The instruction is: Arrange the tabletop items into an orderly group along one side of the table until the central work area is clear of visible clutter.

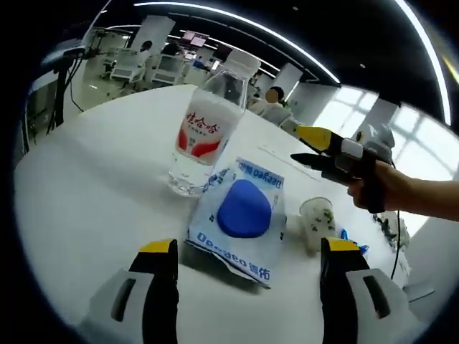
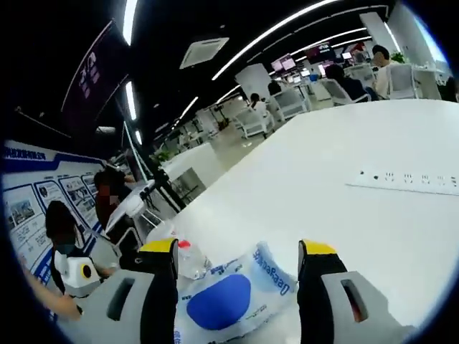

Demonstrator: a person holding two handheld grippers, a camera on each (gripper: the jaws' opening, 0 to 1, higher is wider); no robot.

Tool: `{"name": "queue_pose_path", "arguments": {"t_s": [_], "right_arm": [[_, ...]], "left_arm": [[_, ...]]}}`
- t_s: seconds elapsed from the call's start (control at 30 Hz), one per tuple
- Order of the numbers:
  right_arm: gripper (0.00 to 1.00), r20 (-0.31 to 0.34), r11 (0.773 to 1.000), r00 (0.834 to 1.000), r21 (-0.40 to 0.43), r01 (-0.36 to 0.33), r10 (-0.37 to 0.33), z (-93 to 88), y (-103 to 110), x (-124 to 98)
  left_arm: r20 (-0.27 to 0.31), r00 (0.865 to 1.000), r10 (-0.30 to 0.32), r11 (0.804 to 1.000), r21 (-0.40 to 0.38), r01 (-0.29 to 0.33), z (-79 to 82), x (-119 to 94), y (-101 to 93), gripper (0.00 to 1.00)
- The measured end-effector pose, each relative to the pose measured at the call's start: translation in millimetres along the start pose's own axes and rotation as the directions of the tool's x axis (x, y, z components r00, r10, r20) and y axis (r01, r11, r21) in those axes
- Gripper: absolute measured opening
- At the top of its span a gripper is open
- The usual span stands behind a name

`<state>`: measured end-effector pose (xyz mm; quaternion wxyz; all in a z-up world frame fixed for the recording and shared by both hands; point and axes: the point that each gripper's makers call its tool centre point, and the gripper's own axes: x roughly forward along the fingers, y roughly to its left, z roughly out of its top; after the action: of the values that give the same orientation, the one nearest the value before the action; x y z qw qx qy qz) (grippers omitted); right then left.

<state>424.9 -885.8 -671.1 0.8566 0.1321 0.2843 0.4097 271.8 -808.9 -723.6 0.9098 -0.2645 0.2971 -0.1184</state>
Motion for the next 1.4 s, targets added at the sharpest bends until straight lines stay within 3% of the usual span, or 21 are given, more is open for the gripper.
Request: {"name": "queue_pose_path", "arguments": {"t_s": [0.23,0.47,0.63,0.9,1.03,1.13,1.17,1.23,1.3,1.4], "right_arm": [[0.59,-0.074,0.999,0.997,-0.029,0.020,-0.022,-14.6,-10,14],[0.49,-0.125,0.995,0.987,-0.008,0.097,-0.097,-25.1,-32,24],[0.47,-0.163,0.995,0.981,-0.014,0.099,-0.100,-32.5,-39,28],[0.31,-0.232,0.995,0.967,-0.030,0.098,-0.102,-48.7,-41,32],[0.19,-0.252,0.985,0.956,-0.116,0.124,-0.150,-50.9,-50,30],[0.14,-0.239,0.986,0.961,-0.124,0.114,-0.141,-47.4,-47,31],[0.13,-0.246,0.985,0.959,-0.134,0.110,-0.141,-48.3,-48,31],[0.08,-0.269,0.980,0.953,-0.175,0.092,-0.138,-51.4,-48,30],[0.00,-0.280,0.980,0.952,-0.184,0.073,-0.123,-53.0,-44,31],[0.00,-0.288,0.965,0.949,-0.256,0.056,-0.131,-52.5,-43,32]], "left_arm": [[-0.010,1.000,-0.005,0.998,-0.070,0.004,-6.9,1,1.8,0.68],[0.004,1.000,0.000,0.986,-0.168,0.001,-5.2,3,10.1,0.56],[-0.003,1.000,0.002,0.984,-0.179,-0.002,-6.4,2,9.7,0.53],[0.012,1.000,0.029,0.982,-0.187,-0.026,-6.0,1,12.8,0.37],[-0.009,0.999,0.045,0.979,-0.201,-0.046,-12.9,4,18.3,0.30],[-0.016,0.999,0.050,0.977,-0.207,-0.052,-15.2,5,19.9,0.25],[-0.018,0.998,0.062,0.977,-0.203,-0.064,-15.2,4,21.2,0.21],[-0.013,0.995,0.100,0.978,-0.181,-0.101,-14.3,2,27.0,0.02],[0.005,0.996,0.092,0.977,-0.194,-0.089,-11.0,2,25.5,0.00],[-0.009,0.996,0.085,0.974,-0.208,-0.085,-11.4,3,26.3,0.00]]}}
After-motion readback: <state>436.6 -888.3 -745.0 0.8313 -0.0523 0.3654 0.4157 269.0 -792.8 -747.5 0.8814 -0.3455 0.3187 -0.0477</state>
